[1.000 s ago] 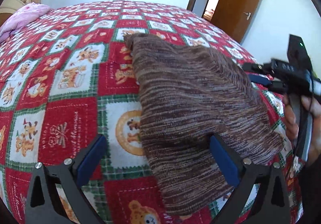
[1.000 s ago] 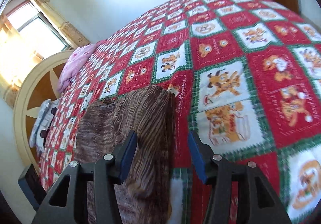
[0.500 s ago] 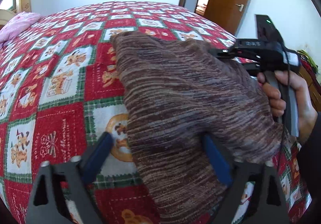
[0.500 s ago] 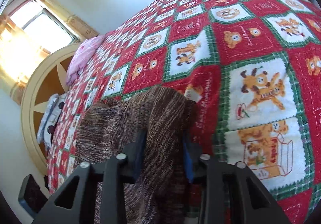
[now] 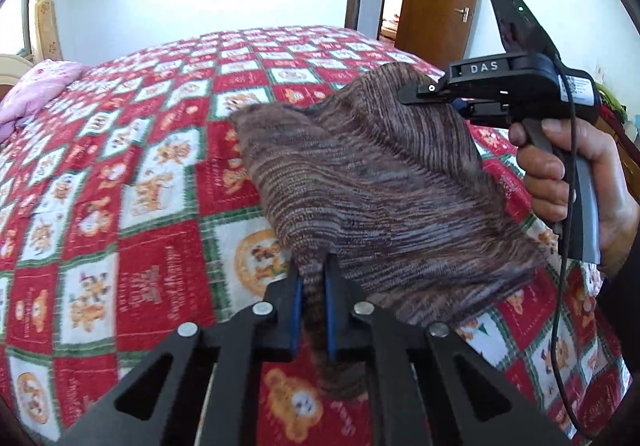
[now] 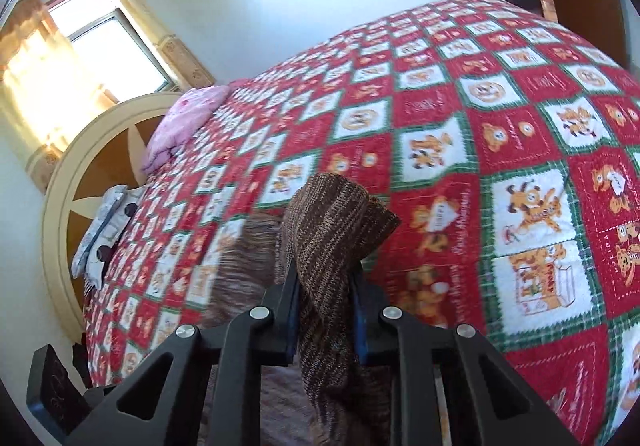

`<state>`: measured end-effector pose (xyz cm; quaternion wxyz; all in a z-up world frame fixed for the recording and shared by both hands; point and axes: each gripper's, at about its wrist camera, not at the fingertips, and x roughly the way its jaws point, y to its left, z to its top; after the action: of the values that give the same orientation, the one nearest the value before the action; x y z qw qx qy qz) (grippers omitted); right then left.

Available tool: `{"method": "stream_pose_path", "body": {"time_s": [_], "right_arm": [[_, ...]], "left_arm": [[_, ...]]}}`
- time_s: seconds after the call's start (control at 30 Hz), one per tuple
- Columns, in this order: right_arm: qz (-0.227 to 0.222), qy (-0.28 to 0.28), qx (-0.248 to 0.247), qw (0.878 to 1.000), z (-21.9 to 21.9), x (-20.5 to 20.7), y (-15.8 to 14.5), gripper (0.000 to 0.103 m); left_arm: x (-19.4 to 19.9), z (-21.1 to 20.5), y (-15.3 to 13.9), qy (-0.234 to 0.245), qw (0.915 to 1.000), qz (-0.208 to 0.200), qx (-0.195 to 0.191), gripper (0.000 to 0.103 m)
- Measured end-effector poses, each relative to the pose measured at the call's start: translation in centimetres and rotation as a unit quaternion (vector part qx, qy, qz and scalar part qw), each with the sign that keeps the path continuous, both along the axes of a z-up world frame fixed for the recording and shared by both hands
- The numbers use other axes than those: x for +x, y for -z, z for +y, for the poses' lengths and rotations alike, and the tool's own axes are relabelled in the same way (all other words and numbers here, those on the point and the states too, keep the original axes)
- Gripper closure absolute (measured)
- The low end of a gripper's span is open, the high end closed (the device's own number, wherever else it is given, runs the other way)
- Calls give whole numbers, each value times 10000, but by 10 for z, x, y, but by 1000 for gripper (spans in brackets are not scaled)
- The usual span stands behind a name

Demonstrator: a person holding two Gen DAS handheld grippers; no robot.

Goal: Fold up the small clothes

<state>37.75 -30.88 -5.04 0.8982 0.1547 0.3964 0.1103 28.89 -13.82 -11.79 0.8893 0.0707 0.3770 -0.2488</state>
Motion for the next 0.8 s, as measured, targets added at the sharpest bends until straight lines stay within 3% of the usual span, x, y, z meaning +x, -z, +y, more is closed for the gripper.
{"method": "stream_pose_path", "body": {"time_s": [0.2,0.4,0.43,0.53,0.57,0.7,0.73,0.8], "right_arm": [[-88,-80,-29,9999,28,-9,-9,82],[-33,-16,-104,9999,28,-7,-1,82],[-25,11,-83,10000,24,-7,0,82],[-11,66,-25,10000,11,-8,2,82],[-3,86,10,10000,7,-8,3,82],[22,101,84,9999,-6,-8,9,82],[23,95,106,9999,-7,-7,11,82],[34,81,157,9998,-9,-6,13,82]], "left_arm": [[-22,29,-29,-151,9985,-518,37,103],[-22,50,-22,-217,9992,-245,-239,98],[-18,51,-17,-188,9989,-15,-424,86],[-8,45,-5,-250,9958,352,-802,36],[-5,42,-2,-263,9945,420,-927,35],[13,24,15,-231,9894,828,-1166,35],[18,19,19,-198,9886,900,-1191,40],[24,10,30,-145,9881,1037,-1128,65]]}}
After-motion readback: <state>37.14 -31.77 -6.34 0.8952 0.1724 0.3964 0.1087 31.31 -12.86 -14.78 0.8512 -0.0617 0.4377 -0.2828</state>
